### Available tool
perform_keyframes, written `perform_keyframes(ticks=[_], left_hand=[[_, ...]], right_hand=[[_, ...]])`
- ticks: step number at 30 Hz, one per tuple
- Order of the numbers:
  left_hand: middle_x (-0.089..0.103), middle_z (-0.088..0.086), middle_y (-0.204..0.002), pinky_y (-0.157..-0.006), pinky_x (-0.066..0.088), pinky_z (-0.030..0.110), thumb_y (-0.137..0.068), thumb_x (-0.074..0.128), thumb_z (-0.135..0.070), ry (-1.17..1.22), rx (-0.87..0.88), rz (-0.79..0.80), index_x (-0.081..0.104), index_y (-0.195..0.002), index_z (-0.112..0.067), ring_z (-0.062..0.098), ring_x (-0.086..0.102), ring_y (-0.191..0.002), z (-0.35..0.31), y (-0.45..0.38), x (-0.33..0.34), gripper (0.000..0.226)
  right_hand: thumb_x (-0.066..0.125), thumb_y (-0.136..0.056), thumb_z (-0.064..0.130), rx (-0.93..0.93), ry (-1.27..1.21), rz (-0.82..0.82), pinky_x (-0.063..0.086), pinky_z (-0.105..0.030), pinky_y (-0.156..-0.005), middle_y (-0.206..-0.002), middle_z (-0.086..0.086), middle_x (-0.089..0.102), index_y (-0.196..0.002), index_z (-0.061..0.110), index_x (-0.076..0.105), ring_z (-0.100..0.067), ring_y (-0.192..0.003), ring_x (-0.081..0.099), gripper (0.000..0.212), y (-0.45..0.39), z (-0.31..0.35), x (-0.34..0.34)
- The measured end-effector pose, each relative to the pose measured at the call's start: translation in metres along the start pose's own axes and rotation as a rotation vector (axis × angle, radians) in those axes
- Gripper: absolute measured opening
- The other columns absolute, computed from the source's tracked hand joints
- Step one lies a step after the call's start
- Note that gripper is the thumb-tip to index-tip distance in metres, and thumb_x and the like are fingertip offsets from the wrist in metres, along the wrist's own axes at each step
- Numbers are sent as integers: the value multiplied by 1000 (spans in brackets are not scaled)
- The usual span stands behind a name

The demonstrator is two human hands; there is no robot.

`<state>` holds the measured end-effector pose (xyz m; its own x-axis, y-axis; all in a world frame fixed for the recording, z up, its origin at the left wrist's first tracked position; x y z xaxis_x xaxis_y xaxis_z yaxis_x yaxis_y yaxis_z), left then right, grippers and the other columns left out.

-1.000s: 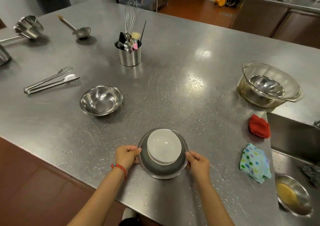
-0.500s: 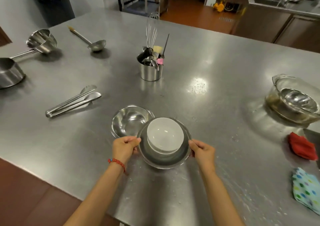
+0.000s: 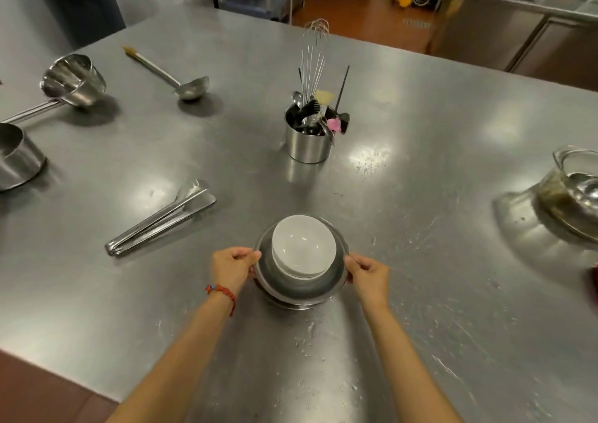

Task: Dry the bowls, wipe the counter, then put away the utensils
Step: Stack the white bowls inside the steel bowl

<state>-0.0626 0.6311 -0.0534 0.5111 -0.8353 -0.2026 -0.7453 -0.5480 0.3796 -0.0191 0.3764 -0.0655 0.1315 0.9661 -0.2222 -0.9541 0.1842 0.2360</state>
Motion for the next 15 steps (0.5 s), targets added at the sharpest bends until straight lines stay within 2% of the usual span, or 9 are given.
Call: perform_keyframes(ticks=[3, 6, 7, 9, 11, 13, 15], left_hand=[[60, 2, -57, -39, 50, 15, -75, 70, 2, -71, 23, -11, 68, -83, 5, 2, 54, -32, 7, -13, 3, 9], [64, 6, -59, -56, 54, 25, -75, 72, -5, -158, 55, -25, 70, -77, -3, 8, 56, -41, 12, -17, 5, 4], [66, 10, -64, -61, 54, 28, -75, 72, -7, -181, 58, -25, 70, -78, -5, 11, 57, -45, 12, -17, 5, 5], [68, 13, -71, -69, 55, 33, -75, 73, -10, -225, 74, -31, 70, -82, -3, 20, 61, -55, 12, -19, 6, 10], [69, 15, -77, -75, 55, 37, -75, 73, -10, -268, 108, -58, 70, -88, 0, 29, 64, -68, 12, -21, 6, 17], [70, 15, -79, -77, 53, 36, -74, 73, -11, -299, 148, -88, 71, -88, -1, 29, 63, -72, 10, -17, 4, 17], [68, 11, -76, -72, 50, 31, -74, 74, -11, -290, 147, -108, 71, -85, -3, 24, 60, -69, 11, -16, 0, 14]], right_hand=[[58, -82, 1, -42, 70, -8, 36, -32, -59, -56, -9, 42, -64, -16, 51, -18, -59, 37, 26, -6, 0, 6], [58, -83, 1, -65, 127, -31, 39, -33, -61, -56, -27, 47, -68, -15, 57, -17, -61, 40, 22, -7, -4, 7], [59, -83, 2, -72, 141, -32, 41, -33, -62, -58, -27, 51, -71, -14, 60, -17, -61, 42, 20, -7, -5, 8], [60, -84, 4, -95, 192, -34, 44, -32, -63, -59, -14, 54, -73, -7, 66, -17, -60, 45, 17, -6, -6, 9], [63, -83, 6, -103, 234, -54, 47, -29, -68, -66, -5, 59, -84, 1, 72, -17, -62, 51, 10, -3, -6, 9], [65, -82, 7, -114, 242, -68, 49, -28, -70, -67, -3, 61, -92, 6, 72, -16, -63, 54, 12, 0, -5, 8], [65, -83, 9, -96, 245, -50, 50, -30, -70, -67, -9, 63, -90, 8, 71, -18, -64, 56, 9, 0, -5, 10]])
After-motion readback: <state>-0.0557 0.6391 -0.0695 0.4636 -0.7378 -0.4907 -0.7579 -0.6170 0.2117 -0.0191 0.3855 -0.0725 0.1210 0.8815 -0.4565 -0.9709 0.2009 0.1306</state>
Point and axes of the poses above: each hand's wrist, its own y-axis away from the middle knuckle, its own x-axis out of the palm, z = x × y, the point moved 4 cm from there along -y, towards the middle knuckle
